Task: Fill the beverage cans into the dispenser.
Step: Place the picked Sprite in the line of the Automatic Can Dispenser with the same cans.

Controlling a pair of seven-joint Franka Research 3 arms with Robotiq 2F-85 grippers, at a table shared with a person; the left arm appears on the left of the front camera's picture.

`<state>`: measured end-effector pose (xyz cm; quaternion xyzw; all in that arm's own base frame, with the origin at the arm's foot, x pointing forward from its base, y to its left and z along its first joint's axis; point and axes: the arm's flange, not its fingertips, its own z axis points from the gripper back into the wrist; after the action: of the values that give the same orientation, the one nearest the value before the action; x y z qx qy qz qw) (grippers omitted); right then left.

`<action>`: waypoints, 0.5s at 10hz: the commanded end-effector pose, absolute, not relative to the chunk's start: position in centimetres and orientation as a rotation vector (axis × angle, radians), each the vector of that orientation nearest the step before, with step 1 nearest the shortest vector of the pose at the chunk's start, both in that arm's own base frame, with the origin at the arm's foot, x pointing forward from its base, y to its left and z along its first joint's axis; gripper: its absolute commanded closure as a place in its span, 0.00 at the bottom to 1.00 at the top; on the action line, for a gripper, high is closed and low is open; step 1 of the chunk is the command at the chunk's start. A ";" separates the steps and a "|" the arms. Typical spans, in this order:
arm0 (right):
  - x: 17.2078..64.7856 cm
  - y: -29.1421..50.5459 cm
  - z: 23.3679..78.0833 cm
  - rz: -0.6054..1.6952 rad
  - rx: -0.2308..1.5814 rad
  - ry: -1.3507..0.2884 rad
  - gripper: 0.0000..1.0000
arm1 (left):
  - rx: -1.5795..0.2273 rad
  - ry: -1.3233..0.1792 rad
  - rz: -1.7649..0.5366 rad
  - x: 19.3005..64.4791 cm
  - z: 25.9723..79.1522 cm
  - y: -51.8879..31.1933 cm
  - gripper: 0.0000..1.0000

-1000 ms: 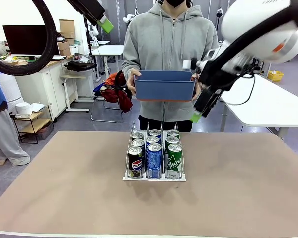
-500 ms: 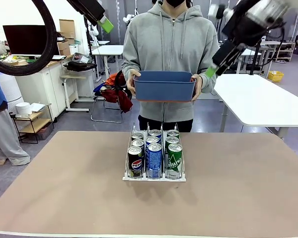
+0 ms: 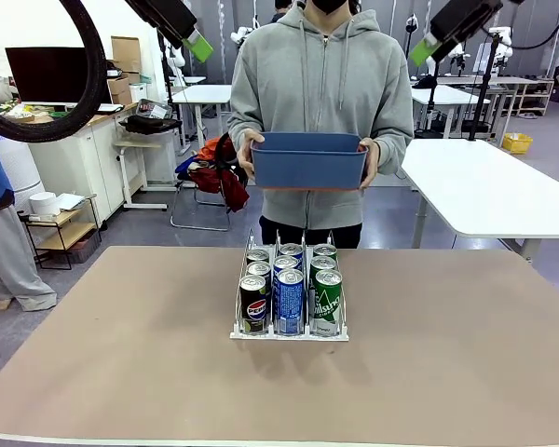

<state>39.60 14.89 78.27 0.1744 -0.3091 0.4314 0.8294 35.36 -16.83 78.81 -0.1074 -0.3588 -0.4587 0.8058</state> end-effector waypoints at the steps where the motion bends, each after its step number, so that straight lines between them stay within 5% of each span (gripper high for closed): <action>1: 39.9 14.4 78.0 0.859 0.346 -0.694 0.00 | -0.245 -0.767 -0.985 35.3 78.7 -16.6 0.00; 5: 39.7 14.6 78.7 0.900 0.364 -0.682 0.00 | -0.245 -0.767 -0.985 35.3 78.7 -16.6 0.00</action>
<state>39.92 14.68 78.66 0.1653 -0.3266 0.4200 0.8304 35.36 -16.83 78.80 -0.1074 -0.3588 -0.4587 0.8058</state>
